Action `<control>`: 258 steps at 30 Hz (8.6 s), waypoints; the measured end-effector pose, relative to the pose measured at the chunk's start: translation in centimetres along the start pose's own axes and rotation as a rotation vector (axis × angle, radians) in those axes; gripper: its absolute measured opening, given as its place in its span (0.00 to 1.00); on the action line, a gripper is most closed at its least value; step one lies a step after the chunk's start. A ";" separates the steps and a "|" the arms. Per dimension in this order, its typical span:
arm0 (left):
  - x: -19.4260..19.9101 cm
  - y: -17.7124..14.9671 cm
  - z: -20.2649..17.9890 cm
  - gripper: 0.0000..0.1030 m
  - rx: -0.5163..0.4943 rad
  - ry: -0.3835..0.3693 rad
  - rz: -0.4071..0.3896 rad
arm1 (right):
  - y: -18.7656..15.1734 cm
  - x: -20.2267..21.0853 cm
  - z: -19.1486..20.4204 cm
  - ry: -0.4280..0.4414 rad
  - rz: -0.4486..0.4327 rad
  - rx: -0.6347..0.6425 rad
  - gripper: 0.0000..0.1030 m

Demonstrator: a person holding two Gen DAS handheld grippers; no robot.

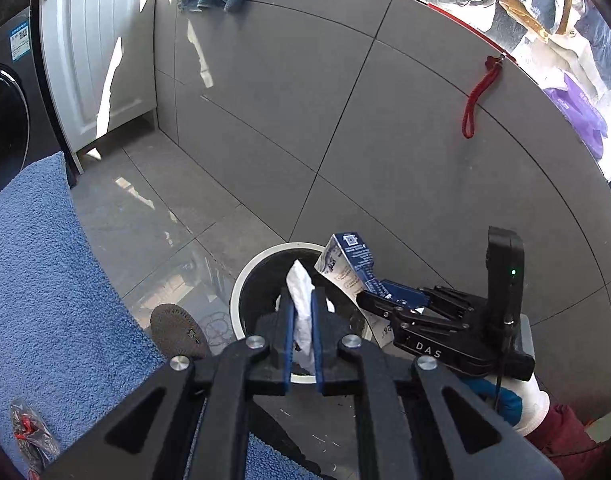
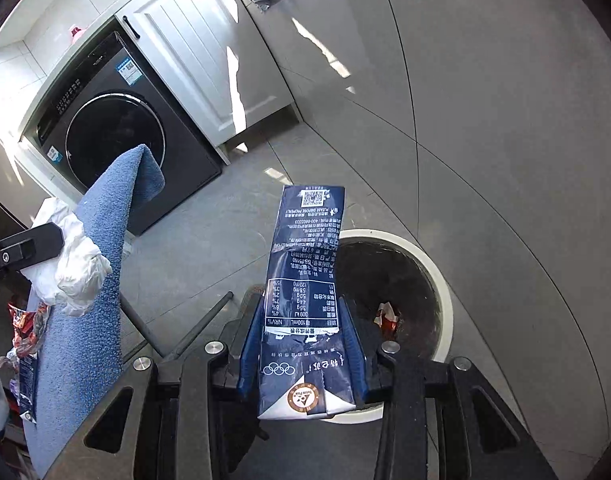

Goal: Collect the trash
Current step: 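Carry the carton and tissue over the trash bin and open both tools, then move both open tools back over the remaining trash on the table, then grasp the white plastic bag with left tool while right grasps a clear wrapper, then carry the plastic bag and clear wrapper over the trash bin and open both tools, then move both open tools back over the remaining trash on the table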

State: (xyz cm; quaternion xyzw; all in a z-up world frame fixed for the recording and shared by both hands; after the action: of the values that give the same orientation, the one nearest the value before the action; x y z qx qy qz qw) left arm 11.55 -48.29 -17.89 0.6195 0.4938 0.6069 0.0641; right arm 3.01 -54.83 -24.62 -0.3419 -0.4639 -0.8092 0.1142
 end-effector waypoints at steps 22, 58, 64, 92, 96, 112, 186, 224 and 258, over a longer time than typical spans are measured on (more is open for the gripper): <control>-0.9 -0.1 -1.1 0.37 0.059 -0.057 0.008 | 1.0 3.9 0.4 -0.069 -0.057 0.082 0.46; 38.2 -14.5 25.4 0.48 0.245 0.421 -0.437 | 1.1 15.0 31.8 0.270 -0.219 0.494 0.49; 41.9 -20.8 30.0 0.48 0.350 0.487 -0.441 | -1.8 14.5 37.1 0.337 -0.176 0.556 0.49; 30.6 -21.4 33.3 0.48 0.152 0.383 -0.174 | -15.5 5.4 48.5 0.580 0.221 0.769 0.49; 30.2 -21.4 35.1 0.48 0.217 0.367 -0.187 | -16.4 4.1 50.1 0.611 0.246 0.776 0.49; 31.2 -22.0 38.9 0.09 0.413 0.302 -0.262 | -19.7 4.8 51.4 0.747 0.325 0.834 0.49; -1.0 -2.8 2.3 0.09 -0.019 0.062 0.077 | 3.2 3.4 1.1 -0.025 -0.136 0.108 0.19; 18.8 -6.7 10.9 0.34 0.147 0.206 -0.186 | 2.1 9.9 11.7 0.020 -0.206 0.266 0.43; 36.6 -24.0 27.2 0.60 0.346 0.428 -0.334 | -8.8 7.8 36.0 0.362 0.065 0.511 0.55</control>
State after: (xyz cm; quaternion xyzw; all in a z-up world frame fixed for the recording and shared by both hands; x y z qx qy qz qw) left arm 12.67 3.22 -15.89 0.3899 0.6868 0.6115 -0.0487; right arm 8.93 -19.21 -13.30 -0.1673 -0.6134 -0.7099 0.3029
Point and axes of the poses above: each gripper's, at about its wrist camera, not at the fingertips, and x roughly against the way its jaws point, z to its left, y to its top, the point moved 10 cm from there along -x, roughly the way its jaws point, and after that the axes turned 13 degrees about -z, right-handed, at the moved point
